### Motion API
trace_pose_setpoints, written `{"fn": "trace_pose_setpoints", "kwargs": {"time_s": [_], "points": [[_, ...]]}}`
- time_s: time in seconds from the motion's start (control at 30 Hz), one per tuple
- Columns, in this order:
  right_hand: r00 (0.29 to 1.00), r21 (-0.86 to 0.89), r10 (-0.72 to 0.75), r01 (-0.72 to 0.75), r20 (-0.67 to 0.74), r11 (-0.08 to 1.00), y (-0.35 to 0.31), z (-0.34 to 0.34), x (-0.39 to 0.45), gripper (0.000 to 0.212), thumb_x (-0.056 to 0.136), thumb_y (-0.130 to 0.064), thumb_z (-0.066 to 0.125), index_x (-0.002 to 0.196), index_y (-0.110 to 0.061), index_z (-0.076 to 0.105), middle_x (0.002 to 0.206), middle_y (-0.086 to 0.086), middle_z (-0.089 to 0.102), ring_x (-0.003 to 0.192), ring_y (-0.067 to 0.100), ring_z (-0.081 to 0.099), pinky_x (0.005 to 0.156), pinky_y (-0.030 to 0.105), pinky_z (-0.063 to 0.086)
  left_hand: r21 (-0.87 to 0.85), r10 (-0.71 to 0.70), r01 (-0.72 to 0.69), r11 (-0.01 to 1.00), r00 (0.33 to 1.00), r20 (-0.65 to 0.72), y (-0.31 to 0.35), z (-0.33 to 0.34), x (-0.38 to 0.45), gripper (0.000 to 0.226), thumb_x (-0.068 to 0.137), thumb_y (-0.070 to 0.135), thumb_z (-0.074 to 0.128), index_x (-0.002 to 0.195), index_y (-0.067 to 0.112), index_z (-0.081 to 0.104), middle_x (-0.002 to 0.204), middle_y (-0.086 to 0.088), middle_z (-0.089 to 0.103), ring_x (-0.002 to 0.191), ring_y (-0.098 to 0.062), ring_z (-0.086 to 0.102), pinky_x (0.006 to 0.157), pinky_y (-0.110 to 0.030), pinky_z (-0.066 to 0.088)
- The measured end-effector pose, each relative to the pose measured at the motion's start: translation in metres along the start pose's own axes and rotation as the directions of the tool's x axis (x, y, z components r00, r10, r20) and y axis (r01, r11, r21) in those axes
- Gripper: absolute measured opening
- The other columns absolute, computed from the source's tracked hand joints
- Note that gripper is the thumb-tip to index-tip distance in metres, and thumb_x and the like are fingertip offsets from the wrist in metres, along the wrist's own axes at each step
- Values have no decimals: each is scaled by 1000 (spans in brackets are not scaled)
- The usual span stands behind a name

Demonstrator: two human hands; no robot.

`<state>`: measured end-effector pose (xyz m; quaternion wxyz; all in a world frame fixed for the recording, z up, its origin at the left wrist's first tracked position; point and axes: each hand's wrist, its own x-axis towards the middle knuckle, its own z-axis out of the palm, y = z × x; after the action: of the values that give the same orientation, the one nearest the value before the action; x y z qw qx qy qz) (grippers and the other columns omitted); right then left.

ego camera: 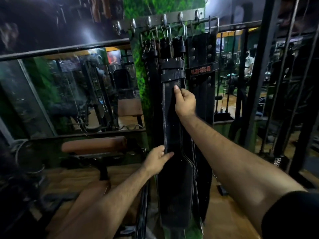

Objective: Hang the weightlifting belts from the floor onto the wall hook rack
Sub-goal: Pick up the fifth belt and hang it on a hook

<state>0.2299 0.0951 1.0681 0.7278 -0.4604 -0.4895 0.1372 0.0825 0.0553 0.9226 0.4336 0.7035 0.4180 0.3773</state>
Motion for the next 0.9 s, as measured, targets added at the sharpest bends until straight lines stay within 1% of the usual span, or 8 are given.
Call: {"fn": "trace_pose_setpoints", "kwargs": {"time_s": [0.13, 0.27, 0.37, 0.43, 0.57, 0.7, 0.83, 0.9], "points": [[1000, 4, 6, -6, -12, 1000, 4, -2, -4, 50, 99, -43, 57, 59, -23, 37, 55, -10, 35, 50, 6, 33, 50, 27, 30, 327, -148, 103, 939, 982, 116, -29, -22, 9, 51, 80, 48, 79, 82, 1, 57, 78, -12, 61, 72, -25, 61, 73, -46, 55], [1000, 81, 8, -9, 21, 997, 4, -9, -5, 48, 99, -42, 58, 60, -21, 38, 57, -5, 35, 54, 9, 33, 53, 29, 29, 467, -231, 102, 878, 945, 229, 19, -44, 6, 22, 88, 16, 76, 75, 13, 59, 74, -4, 57, 68, -14, 53, 67, -28, 44], [999, 105, 25, -29, 44, 994, 4, -12, -9, 49, 97, -44, 58, 59, -22, 35, 56, -5, 32, 53, 9, 30, 53, 31, 27, 238, -192, 145, 960, 964, 185, 66, -53, 11, 7, 92, 5, 66, 89, 11, 64, 89, -10, 66, 82, -18, 64, 70, -29, 56], [996, 148, 65, -73, 62, 986, 5, -14, -16, 50, 98, -42, 58, 57, -23, 37, 54, -6, 33, 52, 10, 31, 53, 30, 27, 47, -128, 123, 991, 984, 122, 98, -56, 16, 21, 94, 7, 62, 114, 11, 65, 108, -7, 70, 101, -18, 67, 79, -30, 59], [983, 248, 106, -141, 149, 959, 14, -19, -27, 62, 91, -51, 61, 68, 6, 52, 65, 15, 52, 61, 23, 47, 59, 36, 39, -248, 10, -19, 969, 999, -37, 156, -53, 24, 44, 92, 38, 67, 131, 21, 59, 128, -10, 66, 115, -25, 64, 101, -44, 51], [976, 263, 42, -99, 216, 960, 18, -31, -43, 80, 87, -64, 64, 82, 15, 54, 79, 42, 58, 71, 25, 55, 64, 45, 48, -350, 36, -98, 931, 984, -177, 185, -37, 28, 37, 100, 42, 55, 122, 14, 65, 116, -10, 74, 111, -29, 70, 98, -47, 56], [968, 246, -11, -52, 249, 968, 10, -47, -56, 62, 94, -50, 58, 70, 6, 51, 65, 18, 53, 64, 25, 47, 58, 49, 43, -371, 43, -201, 907, 918, -393, 185, -14, 30, 16, 103, 28, 54, 92, 18, 61, 97, -4, 72, 87, -20, 69, 75, -30, 60], [972, 215, -24, -28, 235, 976, 7, -53, -58, 58, 96, -45, 58, 69, 6, 50, 64, 11, 50, 62, 23, 44, 56, 46, 41, -363, 61, -239, 900, 896, -440, 175, -6, 29, 18, 103, 21, 54, 85, 18, 58, 92, -7, 69, 84, -21, 65, 74, -33, 56]]}}
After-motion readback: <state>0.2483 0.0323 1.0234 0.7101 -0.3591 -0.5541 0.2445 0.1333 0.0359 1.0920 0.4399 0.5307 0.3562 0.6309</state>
